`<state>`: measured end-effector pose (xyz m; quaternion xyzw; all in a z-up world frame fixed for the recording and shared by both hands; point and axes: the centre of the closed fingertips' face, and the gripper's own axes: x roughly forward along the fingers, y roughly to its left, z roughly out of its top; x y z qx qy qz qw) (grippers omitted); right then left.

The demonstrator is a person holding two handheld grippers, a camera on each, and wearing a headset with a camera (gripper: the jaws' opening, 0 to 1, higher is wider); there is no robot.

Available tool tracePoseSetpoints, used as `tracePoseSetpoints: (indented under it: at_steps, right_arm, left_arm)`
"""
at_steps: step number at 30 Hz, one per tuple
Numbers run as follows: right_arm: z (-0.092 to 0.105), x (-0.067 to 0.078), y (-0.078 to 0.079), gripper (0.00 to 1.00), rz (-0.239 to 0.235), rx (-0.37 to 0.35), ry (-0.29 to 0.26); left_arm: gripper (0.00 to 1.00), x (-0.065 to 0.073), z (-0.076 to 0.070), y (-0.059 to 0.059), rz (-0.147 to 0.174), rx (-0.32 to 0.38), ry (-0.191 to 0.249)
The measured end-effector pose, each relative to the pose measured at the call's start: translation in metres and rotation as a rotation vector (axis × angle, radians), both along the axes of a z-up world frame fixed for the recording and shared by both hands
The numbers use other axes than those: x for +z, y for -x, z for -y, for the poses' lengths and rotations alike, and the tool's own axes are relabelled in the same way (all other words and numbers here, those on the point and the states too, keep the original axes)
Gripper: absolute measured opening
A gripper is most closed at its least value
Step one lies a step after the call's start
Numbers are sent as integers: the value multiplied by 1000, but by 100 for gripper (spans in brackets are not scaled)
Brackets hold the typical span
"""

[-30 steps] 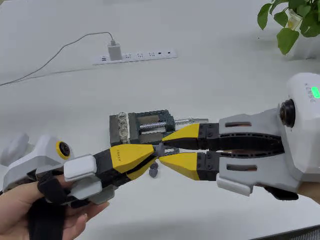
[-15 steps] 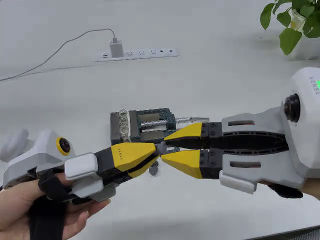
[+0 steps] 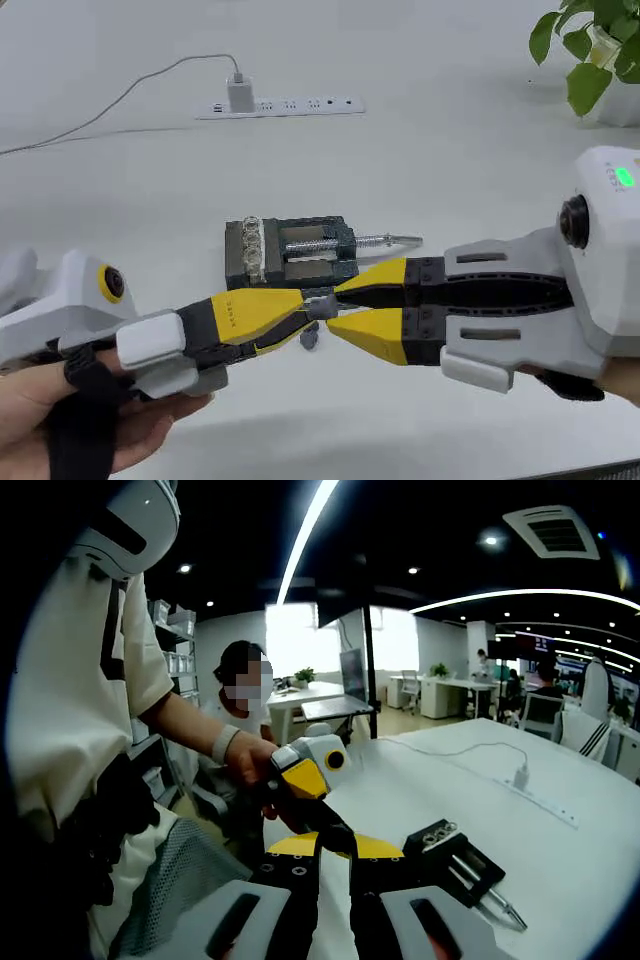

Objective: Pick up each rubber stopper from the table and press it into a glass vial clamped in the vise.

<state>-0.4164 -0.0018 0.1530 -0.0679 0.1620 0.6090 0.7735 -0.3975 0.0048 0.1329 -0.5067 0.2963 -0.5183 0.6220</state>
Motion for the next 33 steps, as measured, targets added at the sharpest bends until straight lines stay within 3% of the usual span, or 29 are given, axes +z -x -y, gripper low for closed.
tracePoseSetpoints:
  at_steps: [2,4,6,8,9,10,11,13,14,22,24,25,26,29,33]
  right_arm:
    - [1,-2,0,6,-10,-8,6]
    - [2,-5,1,6,-26,-6,9]
    - [3,-9,2,6,-42,0,25]
    - [4,-11,2,6,-46,-3,31]
    - [4,-14,3,6,-56,-1,43]
    - [5,-16,3,6,-61,-2,51]
    - [6,-19,4,6,-71,1,61]
    - [7,-23,4,6,-78,2,77]
    - [8,-27,5,6,-85,5,88]
    - [12,-42,10,6,-115,38,147]
    - [13,-47,11,6,-119,46,165]
    - [14,-49,11,6,-121,48,172]
    - [15,-51,10,6,-119,51,181]
    - [18,-56,9,6,-121,60,211]
    - [21,-61,9,6,-120,77,248]
  left_arm:
    - [56,-9,-3,-4,23,32,-69]
    - [68,-17,-7,-7,94,62,-156]
    - [75,-23,-11,-9,141,78,-224]
    - [81,-25,-14,-11,153,91,-252]
    - [85,-27,-16,-11,135,91,-275]
    - [90,-29,-17,-12,144,94,-295]
    - [92,-34,-21,-14,189,101,-347]
    - [96,-39,-25,-14,219,98,-407]
    - [98,-42,-29,-16,252,100,-455]
    - [99,-53,-49,-19,446,90,-690]
    - [99,-54,-53,-23,498,115,-749]
    - [99,-56,-55,-21,525,85,-772]
    - [99,-56,-56,-21,528,91,-787]
    - [99,-60,-63,-24,622,86,-891]
    - [99,-61,-65,-26,695,89,-959]
